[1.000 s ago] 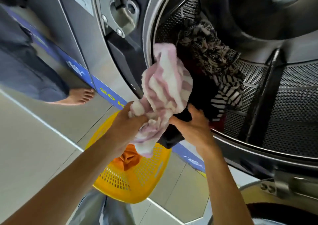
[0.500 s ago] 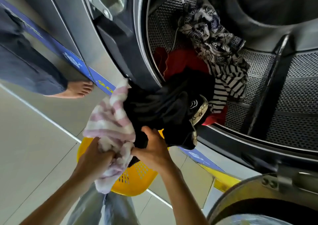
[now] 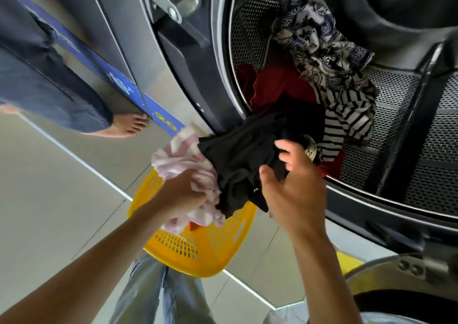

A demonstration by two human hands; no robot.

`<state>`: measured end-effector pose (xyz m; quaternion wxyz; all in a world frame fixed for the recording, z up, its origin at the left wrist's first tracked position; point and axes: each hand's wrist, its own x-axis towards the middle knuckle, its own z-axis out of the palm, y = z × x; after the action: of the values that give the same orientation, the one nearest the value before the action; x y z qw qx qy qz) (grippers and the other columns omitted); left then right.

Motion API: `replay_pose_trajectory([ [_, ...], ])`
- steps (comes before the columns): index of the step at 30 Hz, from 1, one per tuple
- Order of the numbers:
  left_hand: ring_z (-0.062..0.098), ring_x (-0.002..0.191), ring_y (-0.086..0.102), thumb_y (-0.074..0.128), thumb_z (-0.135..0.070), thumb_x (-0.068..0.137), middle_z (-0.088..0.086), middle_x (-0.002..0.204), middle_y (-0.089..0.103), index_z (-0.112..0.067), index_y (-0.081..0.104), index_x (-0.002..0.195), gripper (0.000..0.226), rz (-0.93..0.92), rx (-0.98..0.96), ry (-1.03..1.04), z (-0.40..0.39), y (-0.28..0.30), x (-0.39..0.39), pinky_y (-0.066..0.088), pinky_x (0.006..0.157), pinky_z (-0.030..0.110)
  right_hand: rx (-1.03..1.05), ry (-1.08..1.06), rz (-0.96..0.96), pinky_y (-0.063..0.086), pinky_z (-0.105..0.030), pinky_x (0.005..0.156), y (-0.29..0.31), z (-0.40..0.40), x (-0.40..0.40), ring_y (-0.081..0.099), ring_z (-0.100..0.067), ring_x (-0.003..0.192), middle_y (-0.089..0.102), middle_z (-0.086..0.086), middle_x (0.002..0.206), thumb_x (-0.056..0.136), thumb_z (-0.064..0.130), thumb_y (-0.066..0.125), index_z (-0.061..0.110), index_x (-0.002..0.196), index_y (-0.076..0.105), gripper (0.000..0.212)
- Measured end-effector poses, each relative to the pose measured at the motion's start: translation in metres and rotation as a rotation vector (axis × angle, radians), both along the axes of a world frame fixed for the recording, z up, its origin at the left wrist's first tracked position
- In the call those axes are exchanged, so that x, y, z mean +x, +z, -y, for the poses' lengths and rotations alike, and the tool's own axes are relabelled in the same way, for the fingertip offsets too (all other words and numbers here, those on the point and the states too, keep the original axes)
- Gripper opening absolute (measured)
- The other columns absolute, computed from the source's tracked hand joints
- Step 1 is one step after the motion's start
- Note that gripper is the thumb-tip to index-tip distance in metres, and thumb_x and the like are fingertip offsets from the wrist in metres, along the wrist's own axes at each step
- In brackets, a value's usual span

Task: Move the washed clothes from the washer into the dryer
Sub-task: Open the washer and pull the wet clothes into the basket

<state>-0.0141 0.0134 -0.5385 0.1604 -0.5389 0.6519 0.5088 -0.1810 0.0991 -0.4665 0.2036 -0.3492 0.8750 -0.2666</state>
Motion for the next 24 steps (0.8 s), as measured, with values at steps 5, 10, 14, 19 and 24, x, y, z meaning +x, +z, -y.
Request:
replay_pose_trajectory([
  [5,0.019,0.12,0.058,0.059,-0.027,0.085,-0.003,0.12,0.067,-0.024,0.065,0.122,0.037,-0.007,0.073,-0.098,-0.006,-0.007,-0.007,0.047,0.096,0.027,0.28,0.049,-0.066,0.038,-0.054,0.111,-0.029,0.03,-0.046,0.04,-0.037,0.138,0.043,-0.015,0.151,0.079,0.05,0.073,0.038,0.152,0.029,0.086],
  [10,0.032,0.105,0.065,0.045,-0.044,0.099,0.006,0.125,0.063,-0.043,0.042,0.14,0.04,-0.218,0.188,0.551,0.001,0.009,-0.022,0.053,0.093,0.047,-0.073,-0.111,-0.144,0.047,-0.027,0.086,-0.027,0.01,-0.026,0.068,-0.028,0.103,0.074,-0.007,0.11,0.085,0.023,0.067,0.016,0.112,0.071,0.028],
  [14,0.025,0.106,0.069,0.053,-0.067,0.085,-0.009,0.126,0.066,-0.057,0.047,0.131,0.048,-0.49,0.554,0.736,0.009,0.037,-0.018,0.054,0.089,0.056,-0.067,-0.141,0.308,0.055,-0.04,0.078,-0.011,-0.023,0.05,0.067,-0.017,0.084,0.072,0.007,0.084,0.083,0.016,0.062,0.027,0.096,0.067,0.018],
  [19,0.02,0.109,0.06,0.075,-0.023,0.067,0.004,0.128,0.062,-0.032,0.058,0.127,0.063,-0.161,0.153,0.43,-0.004,0.016,0.012,0.051,0.095,0.037,0.341,0.046,0.581,0.049,-0.032,0.088,-0.044,-0.027,0.088,0.062,-0.017,0.097,0.073,0.002,0.099,0.086,0.024,0.06,0.025,0.098,0.069,0.015],
  [24,0.029,0.11,0.06,0.065,-0.024,0.078,0.008,0.125,0.063,-0.034,0.044,0.141,0.067,0.085,0.03,0.175,-0.005,0.003,0.031,0.05,0.091,0.034,0.207,0.207,0.427,0.049,-0.02,0.077,-0.038,-0.008,0.042,0.066,-0.007,0.082,0.075,0.004,0.091,0.088,0.01,0.062,0.018,0.102,0.074,0.02],
])
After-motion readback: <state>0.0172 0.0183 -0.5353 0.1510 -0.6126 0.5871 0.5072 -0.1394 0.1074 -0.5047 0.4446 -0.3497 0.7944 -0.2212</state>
